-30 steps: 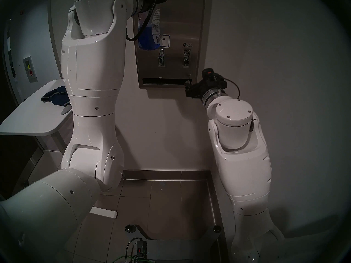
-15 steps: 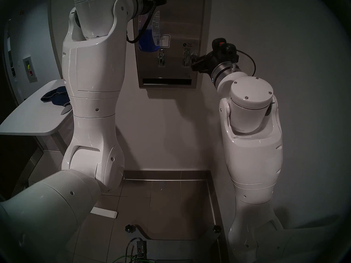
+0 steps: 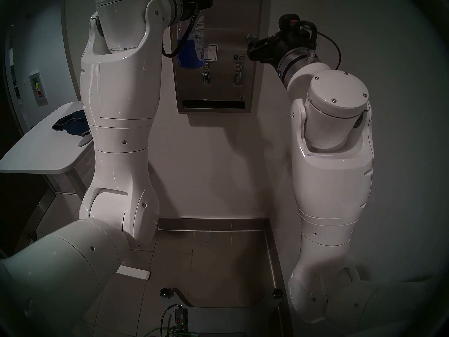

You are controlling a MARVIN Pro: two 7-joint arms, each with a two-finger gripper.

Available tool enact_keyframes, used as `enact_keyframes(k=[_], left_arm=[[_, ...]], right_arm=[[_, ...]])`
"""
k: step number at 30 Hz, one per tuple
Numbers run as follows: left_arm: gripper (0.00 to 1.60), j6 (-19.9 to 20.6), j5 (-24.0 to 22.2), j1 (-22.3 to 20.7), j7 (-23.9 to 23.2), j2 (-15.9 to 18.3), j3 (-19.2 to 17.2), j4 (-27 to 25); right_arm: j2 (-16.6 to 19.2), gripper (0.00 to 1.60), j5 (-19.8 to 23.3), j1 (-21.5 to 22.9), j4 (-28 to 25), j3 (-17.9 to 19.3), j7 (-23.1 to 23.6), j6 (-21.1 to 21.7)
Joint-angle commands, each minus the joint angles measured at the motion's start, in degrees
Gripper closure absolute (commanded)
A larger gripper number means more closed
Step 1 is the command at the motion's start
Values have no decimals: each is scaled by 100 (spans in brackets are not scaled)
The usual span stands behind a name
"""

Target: Pick up the cleaner bottle and spray the cleaner onto the surface

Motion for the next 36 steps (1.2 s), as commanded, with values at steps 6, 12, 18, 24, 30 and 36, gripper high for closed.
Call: enact_keyframes(k=[6,12,18,24,30,36], left_arm=[[160,-32,-26,-302,20,-13,8,-206],[160,-32,-51,-312,42,-10,11,-214],[160,-32,-79,-325,60,-5,13,-222],[160,-32,-97,-332,68,0,15,-227],[160,-32,-117,-346,81,7,18,-235],[160,-32,-136,-334,92,7,18,-235]], right_arm=[[-351,0,10,906,187,-56,254,-172],[-522,0,-3,1011,358,11,365,-244],[-623,0,-26,1496,752,142,524,-232],[-714,0,-62,1541,855,214,607,-289],[-727,0,-131,1628,971,345,764,-338],[-638,0,-166,2020,1231,508,940,-305]])
